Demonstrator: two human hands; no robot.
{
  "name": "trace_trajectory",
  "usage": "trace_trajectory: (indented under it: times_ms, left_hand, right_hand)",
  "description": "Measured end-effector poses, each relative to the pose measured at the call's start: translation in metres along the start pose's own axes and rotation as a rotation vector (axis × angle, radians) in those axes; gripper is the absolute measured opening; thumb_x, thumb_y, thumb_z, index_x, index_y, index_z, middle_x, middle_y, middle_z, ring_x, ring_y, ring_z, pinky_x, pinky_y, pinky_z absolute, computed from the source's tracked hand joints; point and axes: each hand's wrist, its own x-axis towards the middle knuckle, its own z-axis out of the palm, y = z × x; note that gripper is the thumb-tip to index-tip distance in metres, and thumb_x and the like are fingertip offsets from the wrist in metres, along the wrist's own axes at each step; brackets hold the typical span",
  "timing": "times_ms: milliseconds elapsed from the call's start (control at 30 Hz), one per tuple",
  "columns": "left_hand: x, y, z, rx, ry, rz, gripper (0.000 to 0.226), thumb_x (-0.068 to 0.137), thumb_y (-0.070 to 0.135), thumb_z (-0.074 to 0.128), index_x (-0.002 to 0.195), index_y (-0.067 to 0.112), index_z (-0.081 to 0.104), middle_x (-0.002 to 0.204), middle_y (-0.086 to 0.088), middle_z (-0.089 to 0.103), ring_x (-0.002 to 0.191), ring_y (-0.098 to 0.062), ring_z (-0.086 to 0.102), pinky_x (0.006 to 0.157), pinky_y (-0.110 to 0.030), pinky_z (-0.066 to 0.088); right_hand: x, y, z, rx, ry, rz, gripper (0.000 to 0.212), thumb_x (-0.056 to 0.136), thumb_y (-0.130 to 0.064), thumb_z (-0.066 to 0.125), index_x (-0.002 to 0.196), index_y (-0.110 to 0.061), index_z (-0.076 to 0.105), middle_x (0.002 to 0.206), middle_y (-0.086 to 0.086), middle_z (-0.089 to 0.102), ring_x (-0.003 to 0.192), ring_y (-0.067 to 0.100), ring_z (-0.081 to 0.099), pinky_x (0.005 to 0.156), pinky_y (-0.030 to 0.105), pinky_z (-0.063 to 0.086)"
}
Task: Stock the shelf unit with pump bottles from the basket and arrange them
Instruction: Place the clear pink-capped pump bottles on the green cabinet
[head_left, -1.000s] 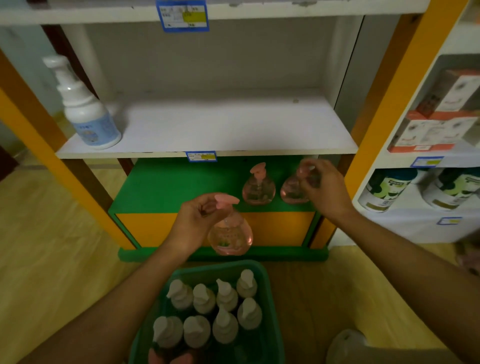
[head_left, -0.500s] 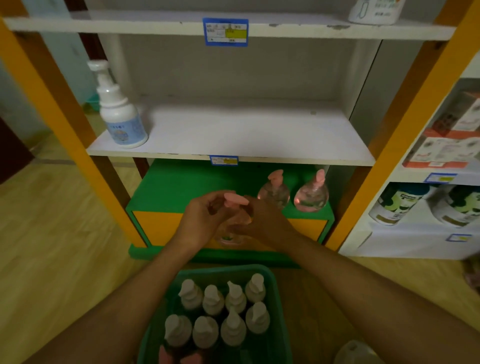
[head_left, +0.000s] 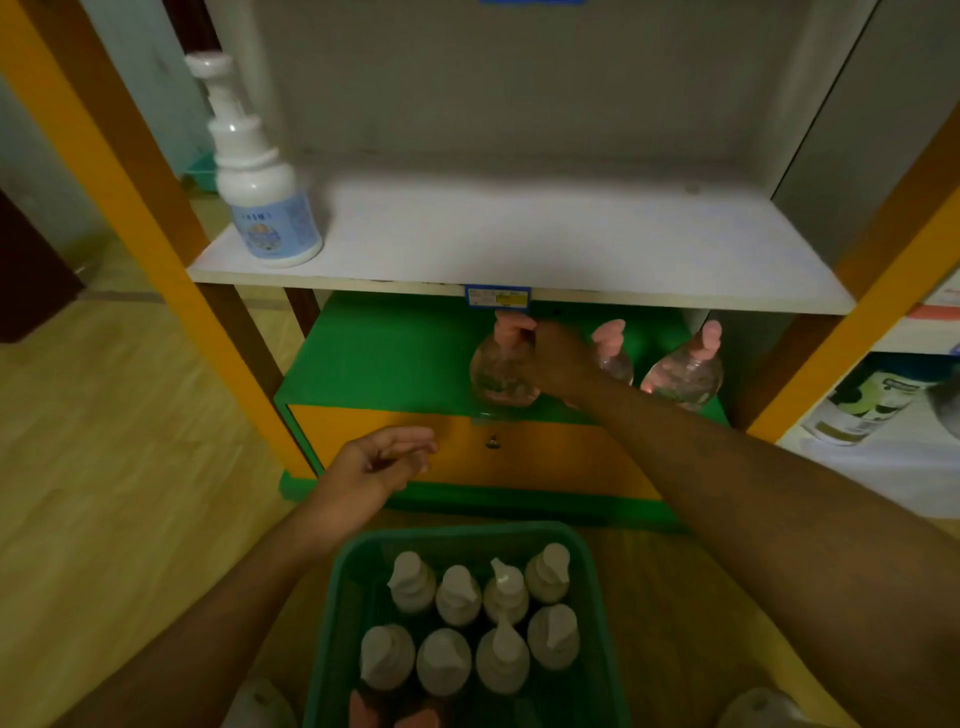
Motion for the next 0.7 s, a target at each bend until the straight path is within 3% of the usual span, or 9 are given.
trace_trajectory:
  times_ms: [100,300,567,700]
  left_hand:
    - [-0.002,-0.011,-0.002,0.016,0.001,-0.022,0.023,0.092,0.013,0.054,0.102,0.031,0.062,0.093,0.025,0.071,0.088,0.0,0.067,0.073,-0.016,0.052]
    - [-0.008,-0.026,-0.002,0.014,0.0,-0.057,0.023,0.092,0.015,0.053,0.104,0.032,0.062,0.104,0.014,0.069,0.093,-0.004,0.067,0.073,-0.016,0.048]
    - [-0.01,-0.031,0.003,-0.006,-0.02,-0.068,0.023,0.093,0.012,0.051,0.104,0.03,0.061,0.105,0.013,0.067,0.087,0.0,0.067,0.068,-0.013,0.049]
    - [-0.011,-0.027,0.005,-0.001,-0.008,-0.064,0.023,0.093,0.011,0.052,0.105,0.028,0.062,0.104,0.013,0.067,0.088,-0.001,0.066,0.067,-0.013,0.047]
  right_hand:
    - [0.013,0.007,0.007,0.031,-0.038,0.035,0.037,0.086,-0.027,0.064,0.118,-0.01,0.059,0.113,0.006,0.065,0.101,0.024,0.062,0.092,0.042,0.052]
    - [0.024,0.021,0.012,0.128,-0.071,0.086,0.051,0.082,-0.017,0.068,0.129,-0.018,0.051,0.125,0.008,0.06,0.113,0.026,0.058,0.095,0.046,0.051]
    - [0.01,0.021,0.012,0.072,-0.102,-0.029,0.044,0.085,-0.029,0.064,0.124,-0.013,0.051,0.118,0.012,0.063,0.107,0.03,0.06,0.096,0.047,0.05]
    - [-0.001,0.022,0.009,0.149,-0.043,-0.043,0.065,0.08,-0.037,0.069,0.136,-0.023,0.039,0.13,0.003,0.056,0.117,0.023,0.054,0.099,0.041,0.047]
